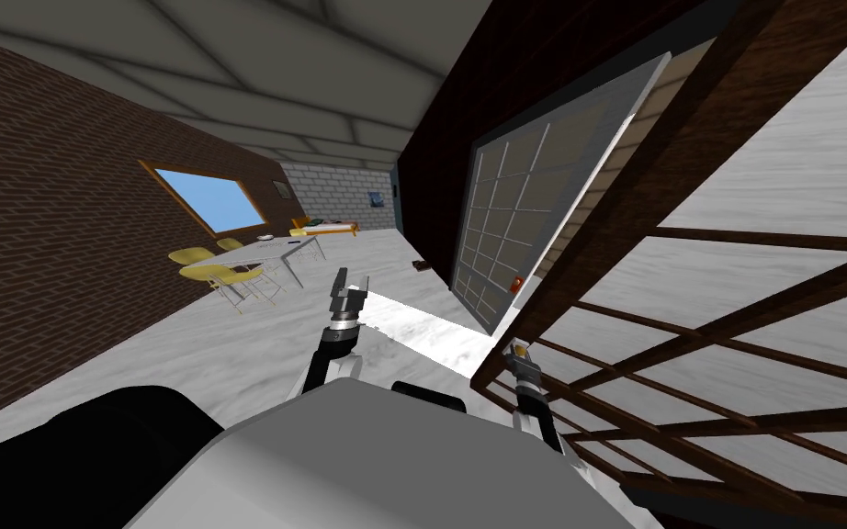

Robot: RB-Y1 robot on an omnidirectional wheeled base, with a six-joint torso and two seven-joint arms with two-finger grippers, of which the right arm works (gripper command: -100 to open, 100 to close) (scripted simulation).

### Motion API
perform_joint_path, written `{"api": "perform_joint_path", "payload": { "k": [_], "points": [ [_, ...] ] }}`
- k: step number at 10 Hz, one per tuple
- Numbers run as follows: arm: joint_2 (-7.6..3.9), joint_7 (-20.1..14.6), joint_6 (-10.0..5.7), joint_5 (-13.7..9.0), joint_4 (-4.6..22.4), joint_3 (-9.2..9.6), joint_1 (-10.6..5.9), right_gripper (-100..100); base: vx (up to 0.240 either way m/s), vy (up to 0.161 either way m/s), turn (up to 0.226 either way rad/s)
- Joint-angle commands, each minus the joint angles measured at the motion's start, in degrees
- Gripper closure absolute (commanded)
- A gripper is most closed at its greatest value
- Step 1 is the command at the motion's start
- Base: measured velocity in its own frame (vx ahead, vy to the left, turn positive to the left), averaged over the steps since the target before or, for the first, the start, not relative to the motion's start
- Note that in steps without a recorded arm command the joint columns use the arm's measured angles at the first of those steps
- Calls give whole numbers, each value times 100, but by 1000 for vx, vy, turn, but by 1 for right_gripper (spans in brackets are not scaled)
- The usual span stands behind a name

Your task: Pull the door open

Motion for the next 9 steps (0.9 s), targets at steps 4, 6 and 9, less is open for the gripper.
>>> {"api": "perform_joint_path", "payload": {
  "k": [4,6,9],
  "points": [
    [-109,-224,-17,151,-141,247,124,100,-167,-28,59],
    [-170,-325,-70,210,-167,341,163,100,-193,-30,69],
    [-308,-554,-192,343,-225,554,251,100,-192,-12,61]
  ]
}}
